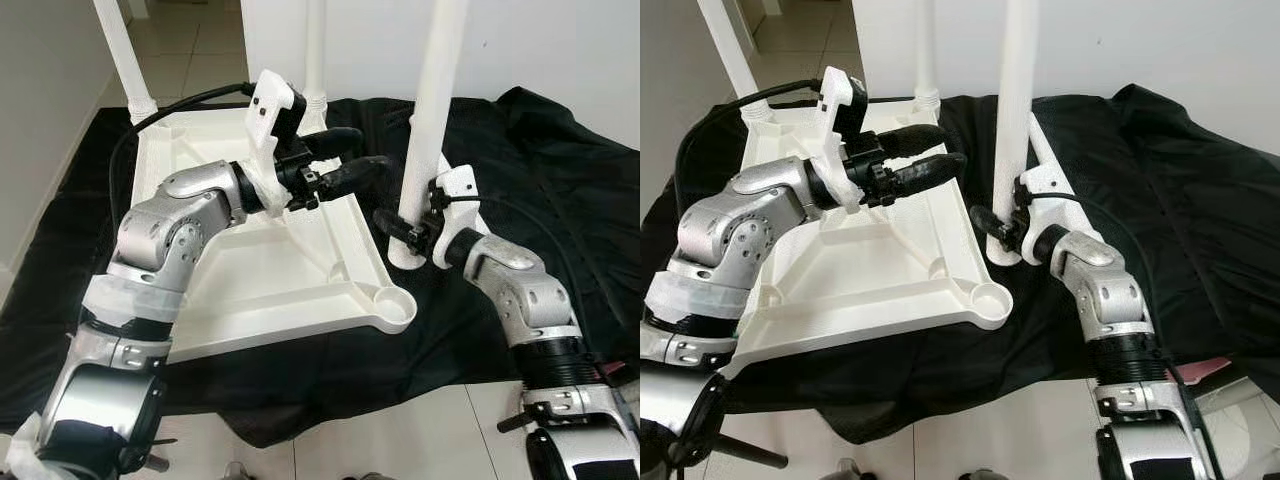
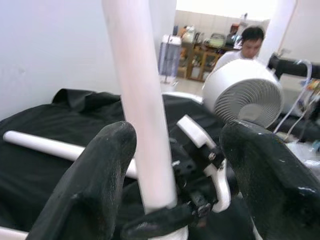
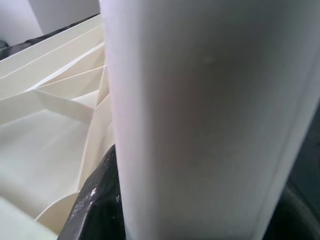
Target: Building children table
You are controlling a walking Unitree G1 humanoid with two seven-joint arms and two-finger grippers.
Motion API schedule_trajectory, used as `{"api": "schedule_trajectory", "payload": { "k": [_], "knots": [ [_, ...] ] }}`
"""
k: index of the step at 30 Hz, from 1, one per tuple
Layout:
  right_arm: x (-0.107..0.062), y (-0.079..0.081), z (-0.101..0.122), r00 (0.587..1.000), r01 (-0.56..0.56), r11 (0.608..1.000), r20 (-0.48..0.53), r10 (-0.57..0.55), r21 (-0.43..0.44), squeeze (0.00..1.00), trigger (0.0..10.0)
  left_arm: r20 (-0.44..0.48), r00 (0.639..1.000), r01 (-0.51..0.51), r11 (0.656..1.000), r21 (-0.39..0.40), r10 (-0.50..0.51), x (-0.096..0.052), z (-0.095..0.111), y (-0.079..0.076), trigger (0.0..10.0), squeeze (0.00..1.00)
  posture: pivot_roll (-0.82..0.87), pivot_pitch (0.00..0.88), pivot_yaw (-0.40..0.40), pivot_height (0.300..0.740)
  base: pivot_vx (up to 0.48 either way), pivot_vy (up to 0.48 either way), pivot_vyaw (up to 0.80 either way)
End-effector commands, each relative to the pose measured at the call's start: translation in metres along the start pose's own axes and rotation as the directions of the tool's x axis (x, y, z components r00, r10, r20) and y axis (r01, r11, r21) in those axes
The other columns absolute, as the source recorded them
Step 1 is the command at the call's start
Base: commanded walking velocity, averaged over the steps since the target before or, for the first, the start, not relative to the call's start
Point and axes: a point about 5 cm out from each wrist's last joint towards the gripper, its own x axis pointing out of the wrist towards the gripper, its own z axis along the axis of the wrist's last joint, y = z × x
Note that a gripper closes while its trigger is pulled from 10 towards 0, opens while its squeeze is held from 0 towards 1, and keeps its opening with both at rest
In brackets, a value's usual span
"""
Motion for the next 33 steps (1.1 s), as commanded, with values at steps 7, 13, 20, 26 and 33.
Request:
{"api": "schedule_trajectory", "payload": {
  "k": [7, 13, 20, 26, 33],
  "knots": [
    [-0.001, 0.011, 0.0, 0.993, -0.12, 0.993, -0.02, 0.12, -0.011, 0.0, 10.0, -0.01, 0.993, 0.121, 0.992, -0.029, -0.122, 0.01, 0.002, -0.005, 10.0, 0.0, -0.05, 0.052, -0.031, 0.74, 0.0, 0.0, 0.0],
    [0.0, 0.015, 0.0, 0.986, -0.164, 0.986, -0.027, 0.163, -0.014, 0.0, 10.0, -0.016, 0.995, 0.098, 0.992, -0.08, -0.1, 0.014, 0.002, -0.001, 10.0, 0.87, -0.04, 0.044, -0.043, 0.74, 0.0, 0.0, 0.0],
    [0.007, 0.02, 0.003, 0.969, -0.245, 0.969, -0.032, 0.244, -0.015, 0.0, 10.0, -0.038, 0.999, 0.013, 0.998, -0.066, -0.015, 0.013, 0.003, 0.008, 10.0, 0.0, 0.0, 0.027, -0.078, 0.74, 0.0, 0.0, 0.0],
    [0.008, 0.027, 0.001, 0.948, -0.316, 0.949, -0.043, 0.316, -0.005, 0.0, 10.0, -0.042, 0.999, -0.029, 0.996, -0.083, 0.026, 0.012, 0.003, 0.015, 10.0, 0.0, 0.0, 0.027, -0.089, 0.74, 0.0, 0.0, 0.0],
    [0.007, 0.034, -0.002, 0.922, -0.384, 0.923, -0.057, 0.384, 0.007, 0.0, 10.0, -0.02, 1.0, -0.019, 0.994, -0.104, 0.017, 0.015, 0.011, 0.016, 10.0, 0.0, 0.02, 0.028, -0.099, 0.74, 0.0, 0.0, 0.0]
  ]
}}
